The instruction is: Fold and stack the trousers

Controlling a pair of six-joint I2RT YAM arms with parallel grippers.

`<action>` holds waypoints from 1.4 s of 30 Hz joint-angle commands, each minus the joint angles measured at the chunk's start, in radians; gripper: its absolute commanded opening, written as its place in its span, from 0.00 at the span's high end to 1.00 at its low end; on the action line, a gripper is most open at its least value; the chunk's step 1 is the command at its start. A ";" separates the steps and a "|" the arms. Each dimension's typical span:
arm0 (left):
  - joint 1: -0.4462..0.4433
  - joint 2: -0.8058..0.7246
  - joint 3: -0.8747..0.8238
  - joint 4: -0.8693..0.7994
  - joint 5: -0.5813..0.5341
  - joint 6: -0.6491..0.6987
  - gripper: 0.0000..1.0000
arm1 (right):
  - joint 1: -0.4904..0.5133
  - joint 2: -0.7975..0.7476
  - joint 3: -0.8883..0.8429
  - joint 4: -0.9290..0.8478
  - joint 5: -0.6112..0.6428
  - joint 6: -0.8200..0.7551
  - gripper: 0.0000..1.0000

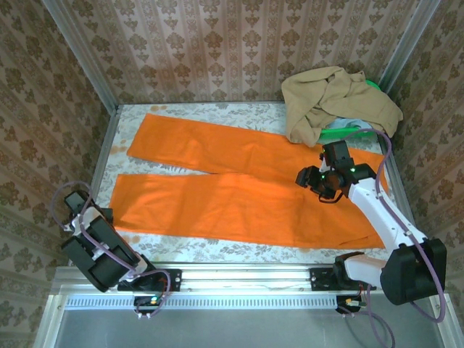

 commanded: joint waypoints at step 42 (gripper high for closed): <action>-0.250 -0.077 0.160 0.068 0.171 -0.071 1.00 | -0.867 0.058 -0.341 -0.079 0.332 0.227 0.25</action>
